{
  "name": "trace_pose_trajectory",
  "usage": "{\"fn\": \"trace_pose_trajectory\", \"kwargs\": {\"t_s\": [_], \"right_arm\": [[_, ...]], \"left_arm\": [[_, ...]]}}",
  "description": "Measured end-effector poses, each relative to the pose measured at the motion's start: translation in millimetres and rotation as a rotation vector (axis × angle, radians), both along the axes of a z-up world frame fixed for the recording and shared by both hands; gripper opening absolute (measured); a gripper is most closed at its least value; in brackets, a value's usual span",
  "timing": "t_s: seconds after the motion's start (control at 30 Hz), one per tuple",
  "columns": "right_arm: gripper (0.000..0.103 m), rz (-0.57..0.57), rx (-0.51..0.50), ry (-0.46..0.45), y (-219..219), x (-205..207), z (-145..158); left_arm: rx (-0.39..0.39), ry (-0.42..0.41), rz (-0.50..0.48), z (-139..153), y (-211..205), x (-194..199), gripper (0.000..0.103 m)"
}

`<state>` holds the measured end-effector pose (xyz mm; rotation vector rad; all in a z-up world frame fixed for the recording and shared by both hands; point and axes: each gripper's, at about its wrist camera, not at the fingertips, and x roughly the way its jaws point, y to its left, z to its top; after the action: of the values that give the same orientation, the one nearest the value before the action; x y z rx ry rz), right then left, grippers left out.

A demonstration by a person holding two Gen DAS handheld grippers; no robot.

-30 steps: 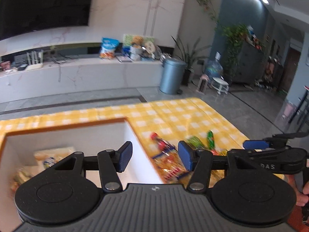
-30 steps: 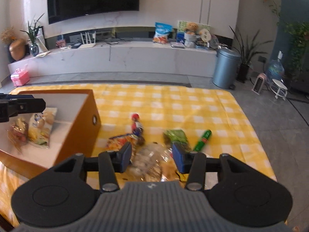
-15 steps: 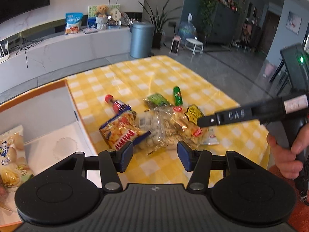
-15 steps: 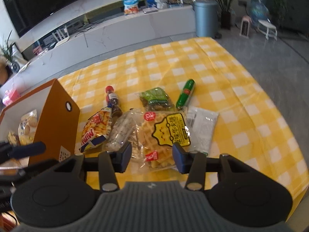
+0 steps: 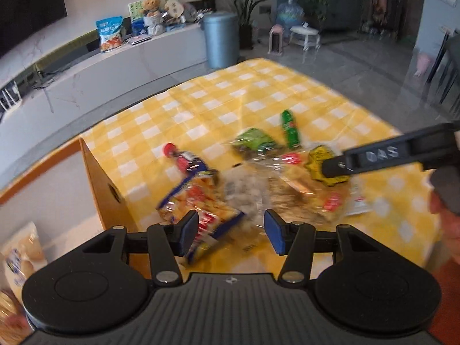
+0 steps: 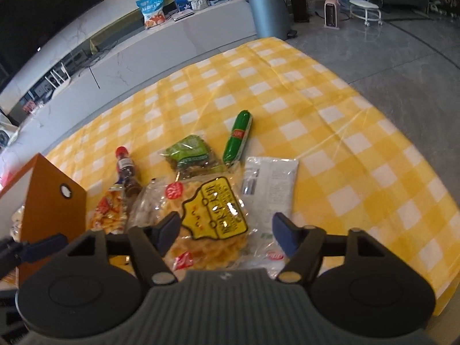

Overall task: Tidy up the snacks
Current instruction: 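Grasp the waffle-cake bag with the right tool while the left tool grasps the peanut bag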

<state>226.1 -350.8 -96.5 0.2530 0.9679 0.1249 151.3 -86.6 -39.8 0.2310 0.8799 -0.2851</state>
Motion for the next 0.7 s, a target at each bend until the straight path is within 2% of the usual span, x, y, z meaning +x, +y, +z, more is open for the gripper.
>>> {"fn": "trace_pose_trajectory", "kwargs": {"t_s": [0.17, 0.27, 0.3, 0.43, 0.7], "right_arm": [[0.072, 0.072, -0.049, -0.004, 9.8, 10.9, -7.1], [0.082, 0.113, -0.044, 0.007, 14.2, 14.6, -12.9], [0.082, 0.124, -0.047, 0.009, 16.0, 15.1, -14.0], [0.086, 0.151, -0.08, -0.003, 22.5, 16.6, -15.2], [0.092, 0.221, -0.157, -0.024, 40.4, 16.3, -16.5]], "left_arm": [[0.086, 0.09, -0.02, -10.7, -1.9, 27.1, 0.066], [0.164, 0.164, -0.063, -19.5, -8.2, 36.0, 0.07], [0.187, 0.179, -0.078, -23.1, -10.7, 37.9, 0.071], [0.277, 0.185, -0.11, -32.5, -19.9, 44.2, 0.071], [0.339, 0.228, -0.1, -41.5, -22.5, 60.6, 0.069]]}}
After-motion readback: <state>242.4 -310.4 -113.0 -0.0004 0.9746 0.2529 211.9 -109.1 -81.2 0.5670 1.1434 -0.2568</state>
